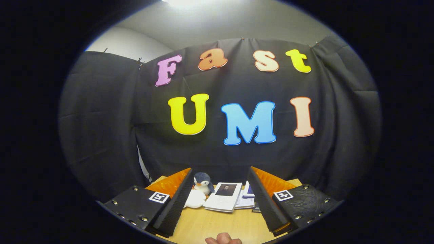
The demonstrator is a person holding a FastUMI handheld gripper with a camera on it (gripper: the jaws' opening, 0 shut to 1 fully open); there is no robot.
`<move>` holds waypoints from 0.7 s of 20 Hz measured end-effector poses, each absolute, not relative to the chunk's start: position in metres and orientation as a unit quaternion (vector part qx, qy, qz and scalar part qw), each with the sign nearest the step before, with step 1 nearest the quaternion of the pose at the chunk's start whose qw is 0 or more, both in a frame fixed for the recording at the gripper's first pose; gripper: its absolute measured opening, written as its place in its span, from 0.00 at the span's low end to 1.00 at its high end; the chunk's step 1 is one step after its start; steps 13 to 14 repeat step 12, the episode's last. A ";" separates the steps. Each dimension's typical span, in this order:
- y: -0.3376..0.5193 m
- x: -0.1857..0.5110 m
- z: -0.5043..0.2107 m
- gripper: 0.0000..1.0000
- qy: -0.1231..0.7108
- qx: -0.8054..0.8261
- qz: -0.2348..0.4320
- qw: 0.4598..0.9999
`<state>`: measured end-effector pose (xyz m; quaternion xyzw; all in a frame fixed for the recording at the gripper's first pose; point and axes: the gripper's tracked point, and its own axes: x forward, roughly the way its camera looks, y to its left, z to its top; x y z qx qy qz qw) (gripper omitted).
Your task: Open the storage box then place both shoes into the box .Put the left shoe in first, then the right shoe, with the right side of both shoes facing outward in a uniform manner.
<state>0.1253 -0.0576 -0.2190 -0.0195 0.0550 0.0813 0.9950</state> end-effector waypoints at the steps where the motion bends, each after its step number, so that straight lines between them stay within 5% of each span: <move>1: -0.059 0.125 -0.219 0.96 0.047 -0.021 0.077 0.996; 14: -0.084 0.122 -0.219 0.96 0.058 0.002 0.064 0.996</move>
